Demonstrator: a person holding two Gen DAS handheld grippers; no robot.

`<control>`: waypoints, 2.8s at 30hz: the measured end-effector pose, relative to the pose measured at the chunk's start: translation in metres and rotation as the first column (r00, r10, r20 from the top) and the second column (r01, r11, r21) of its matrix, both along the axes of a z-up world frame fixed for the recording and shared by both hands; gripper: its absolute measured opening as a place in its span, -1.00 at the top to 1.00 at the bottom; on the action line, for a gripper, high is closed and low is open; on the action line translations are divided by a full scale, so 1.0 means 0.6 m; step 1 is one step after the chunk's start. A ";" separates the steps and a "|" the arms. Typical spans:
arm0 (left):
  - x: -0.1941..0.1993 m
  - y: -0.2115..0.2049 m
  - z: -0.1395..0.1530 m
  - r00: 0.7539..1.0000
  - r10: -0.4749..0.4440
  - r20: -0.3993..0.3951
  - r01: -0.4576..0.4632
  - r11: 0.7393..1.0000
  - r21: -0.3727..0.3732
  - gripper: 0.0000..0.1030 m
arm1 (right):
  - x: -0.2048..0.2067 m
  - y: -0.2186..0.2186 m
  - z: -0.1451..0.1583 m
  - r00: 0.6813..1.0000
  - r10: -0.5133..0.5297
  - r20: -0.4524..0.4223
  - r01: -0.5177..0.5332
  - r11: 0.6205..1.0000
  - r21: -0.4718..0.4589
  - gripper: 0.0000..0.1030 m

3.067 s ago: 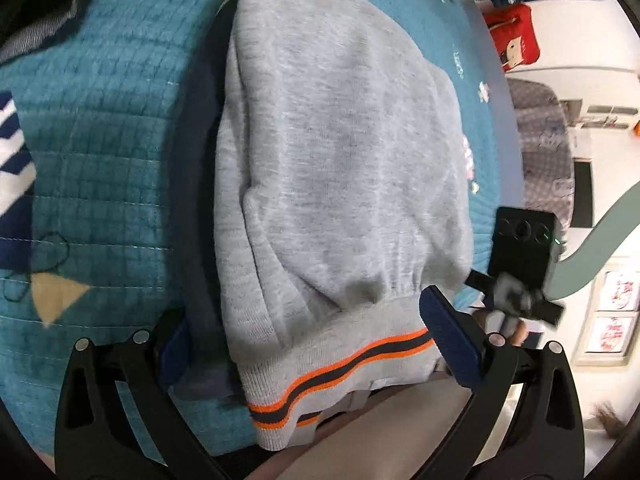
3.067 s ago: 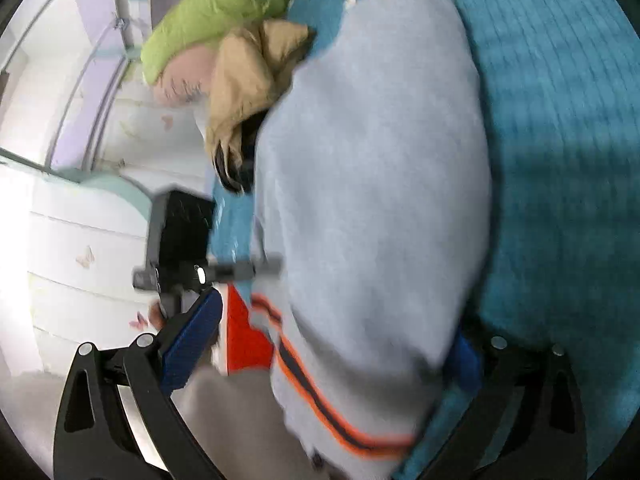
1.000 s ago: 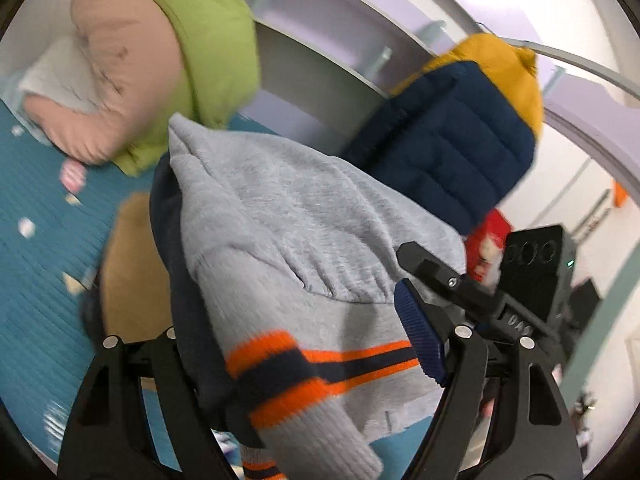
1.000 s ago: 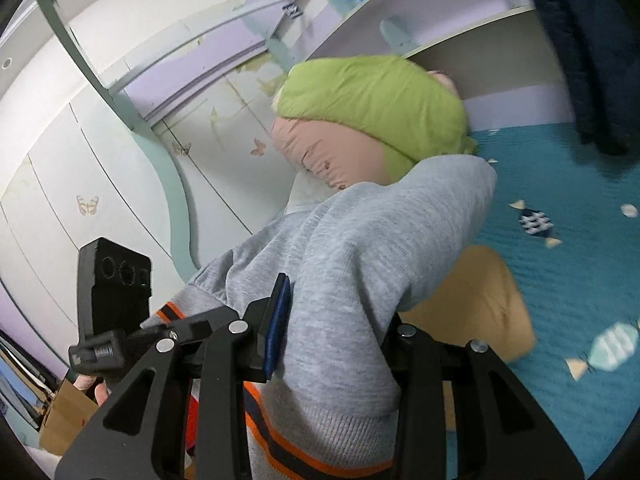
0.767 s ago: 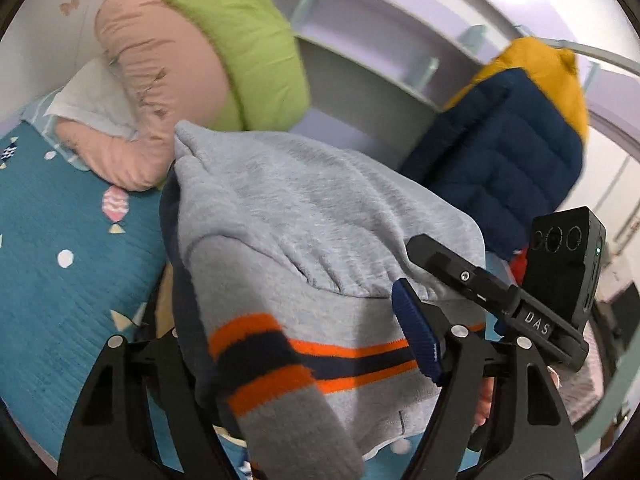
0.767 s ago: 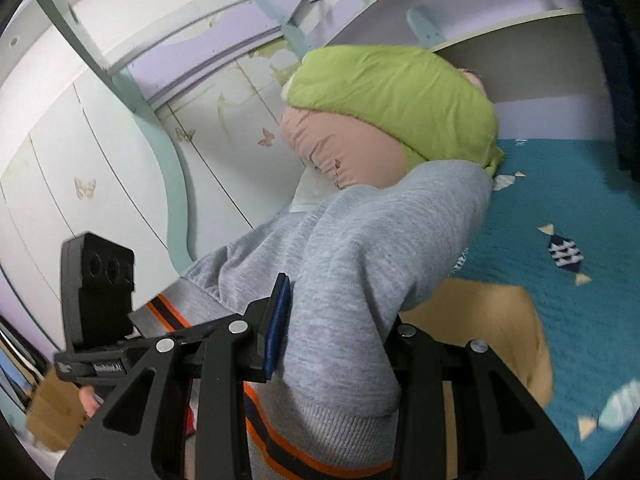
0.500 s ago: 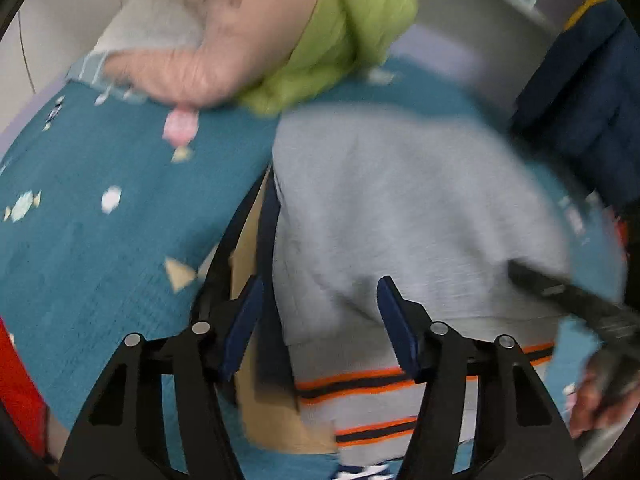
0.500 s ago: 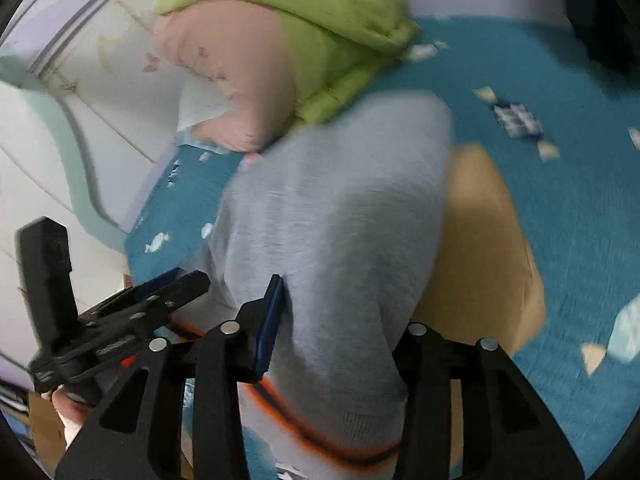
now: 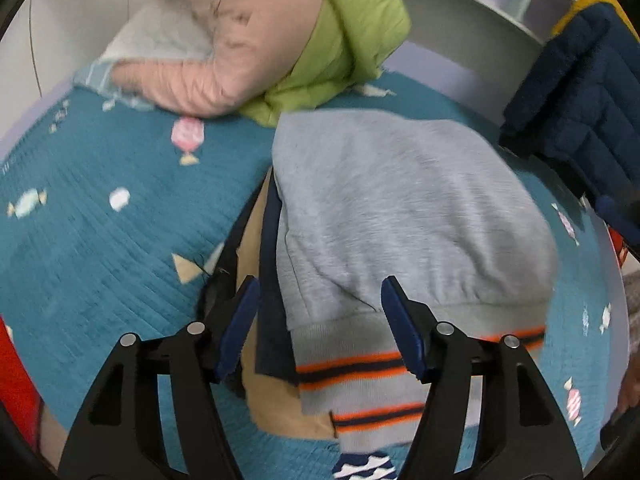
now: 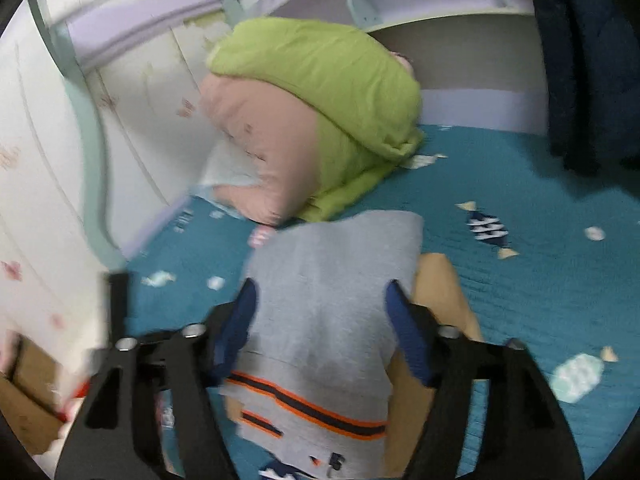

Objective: Fold large clothes
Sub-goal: 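Carry the grey bundle with both grippers over the tan jacket, then lower the bundle onto the tan jacket and open both grippers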

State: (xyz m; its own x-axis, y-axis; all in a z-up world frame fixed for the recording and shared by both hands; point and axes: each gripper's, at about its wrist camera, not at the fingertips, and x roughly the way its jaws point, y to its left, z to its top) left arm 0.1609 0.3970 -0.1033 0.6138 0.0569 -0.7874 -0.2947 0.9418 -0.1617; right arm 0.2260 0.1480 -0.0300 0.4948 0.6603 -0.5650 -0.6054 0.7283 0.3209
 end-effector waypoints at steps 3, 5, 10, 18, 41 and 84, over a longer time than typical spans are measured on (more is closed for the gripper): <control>-0.016 -0.004 0.025 0.998 -0.020 0.053 0.019 1.000 0.020 -0.28 | -0.017 0.009 -0.006 1.000 -0.018 0.014 0.019 0.998 -0.055 -0.02; -0.019 -0.001 0.036 0.995 -0.031 0.093 0.034 0.999 -0.023 -0.28 | -0.014 0.024 -0.019 0.999 -0.030 -0.015 0.028 0.992 -0.121 0.10; 0.012 0.007 -0.007 0.994 -0.076 0.084 0.091 0.976 -0.199 -0.28 | 0.048 0.061 -0.156 0.968 -0.148 -0.200 0.070 0.933 -0.353 0.10; 0.039 0.020 -0.120 0.997 -0.031 0.066 0.047 0.967 -0.249 -0.28 | 0.075 0.007 -0.227 0.928 -0.142 -0.345 0.112 0.988 -0.106 -0.37; -0.014 0.011 -0.109 0.994 0.014 -0.112 -0.040 0.973 -0.229 -0.14 | -0.037 0.063 -0.171 0.979 -0.062 -0.192 0.009 0.964 -0.266 0.55; 0.268 0.166 -0.051 0.997 -0.001 -0.071 -0.014 0.976 -0.217 -0.12 | 0.301 0.281 -0.145 0.985 -0.090 -0.145 0.029 0.924 -0.380 0.61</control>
